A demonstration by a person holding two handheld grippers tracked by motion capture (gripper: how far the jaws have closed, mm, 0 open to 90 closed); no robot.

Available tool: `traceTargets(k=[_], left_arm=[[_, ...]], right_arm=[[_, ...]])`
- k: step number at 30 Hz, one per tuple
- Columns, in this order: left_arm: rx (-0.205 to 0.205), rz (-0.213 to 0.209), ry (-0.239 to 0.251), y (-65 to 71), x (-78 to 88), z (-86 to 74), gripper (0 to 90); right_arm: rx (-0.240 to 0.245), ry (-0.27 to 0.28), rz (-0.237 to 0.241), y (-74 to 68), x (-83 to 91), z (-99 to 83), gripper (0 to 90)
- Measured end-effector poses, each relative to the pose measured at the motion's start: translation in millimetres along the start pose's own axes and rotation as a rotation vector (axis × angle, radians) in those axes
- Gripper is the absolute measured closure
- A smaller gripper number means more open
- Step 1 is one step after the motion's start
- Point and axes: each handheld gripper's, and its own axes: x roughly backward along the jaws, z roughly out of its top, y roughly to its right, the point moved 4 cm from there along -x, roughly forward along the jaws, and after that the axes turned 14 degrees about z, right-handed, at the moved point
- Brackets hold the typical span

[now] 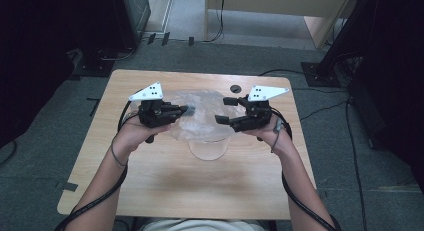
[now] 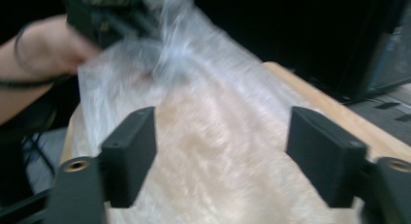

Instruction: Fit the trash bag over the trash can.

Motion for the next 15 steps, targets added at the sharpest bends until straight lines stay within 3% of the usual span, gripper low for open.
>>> traceTargets(k=[3, 9, 15], left_arm=[[0.002, -0.033, 0.008, 3.7, 3.1, 4.4, 89.5], [-0.012, -0.078, 0.030, 13.4, 4.6, 12.3, 89.4], [-0.024, -0.099, 0.026, 20.4, 0.2, 13.1, 89.1]], right_arm=[[0.049, -0.050, 0.005, 1.1, -5.0, -4.8, 19.1], [0.091, -0.146, 0.022, -0.1, -21.9, -14.9, 16.2], [0.112, -0.157, 0.055, -6.1, -39.9, -16.4, 18.3]])
